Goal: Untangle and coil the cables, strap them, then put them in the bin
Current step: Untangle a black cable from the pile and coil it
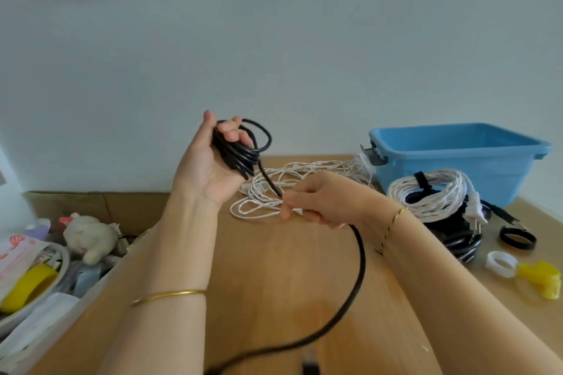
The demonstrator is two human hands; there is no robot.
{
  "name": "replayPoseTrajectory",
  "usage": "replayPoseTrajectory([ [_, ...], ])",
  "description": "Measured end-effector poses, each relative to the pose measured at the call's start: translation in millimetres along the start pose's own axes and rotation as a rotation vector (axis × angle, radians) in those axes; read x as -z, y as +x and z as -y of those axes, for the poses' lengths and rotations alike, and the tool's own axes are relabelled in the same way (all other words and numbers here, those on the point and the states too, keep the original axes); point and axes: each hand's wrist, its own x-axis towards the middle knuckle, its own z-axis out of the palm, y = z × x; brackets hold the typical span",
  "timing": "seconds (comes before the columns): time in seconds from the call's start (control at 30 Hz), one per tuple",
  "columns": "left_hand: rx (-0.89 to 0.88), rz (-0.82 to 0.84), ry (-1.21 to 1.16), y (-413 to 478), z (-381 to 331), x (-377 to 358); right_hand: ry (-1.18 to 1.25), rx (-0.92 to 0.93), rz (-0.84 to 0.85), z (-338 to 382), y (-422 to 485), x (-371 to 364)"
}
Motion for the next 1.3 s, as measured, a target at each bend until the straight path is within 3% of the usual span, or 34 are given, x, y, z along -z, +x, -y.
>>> replayPoseTrajectory([
  [0.1,-0.14,-0.078,0.249,3.9,14.2,5.2,-0.178,0.039,0.063,12.1,-3.1,-4.5],
  [0.2,-0.43,-0.134,1.002,7.4,23.2,15.7,-0.309,0.062,0.104,24.7,-9.4,-4.0],
  [0.27,-0.525,-0.052,1.338,6.7,26.6,20.9,-0.336,0.098,0.082,32.4,-12.9,0.3],
  [0.33,-0.419,0.04,1.49,2.9,28.6,19.8,-0.343,0.153,-0.024,37.7,-15.9,5.6],
  [0.43,-0.095,0.193,1.692,-5.2,31.3,10.6,-0.219,0.204,-0.268,35.8,-18.3,15.5],
  [0.6,0.328,0.402,1.275,-15.3,22.1,8.8,-0.05,0.281,-0.404,27.4,-22.6,26.1],
  [0.7,0.398,0.498,1.18,-20.1,15.3,10.3,-0.07,0.327,-0.438,22.6,-17.4,26.8],
  [0.8,0.445,0.425,1.052,-19.2,7.7,12.8,-0.026,0.347,-0.473,12.4,-15.8,31.8],
  [0.87,0.513,0.407,0.816,-15.2,-0.4,16.5,0.051,0.335,-0.515,2.7,-14.7,33.7],
  [1.0,0.703,0.614,0.208,-0.6,-10.8,23.9,0.123,0.26,-0.462,-8.7,-1.4,14.3],
  [1.07,0.646,0.583,0.065,1.9,-6.8,21.3,0.059,0.261,-0.44,-8.5,7.9,-3.1],
  [1.13,0.447,0.43,0.027,0.4,-1.6,14.8,0.028,0.227,-0.401,-7.7,14.0,-16.0],
  [1.2,0.184,0.254,0.076,-2.5,0.9,8.2,0.036,0.133,-0.281,-6.9,15.9,-24.7],
  [1.3,-0.028,0.18,0.228,-3.4,4.0,3.3,-0.103,0.053,-0.034,0.7,12.9,-31.8],
])
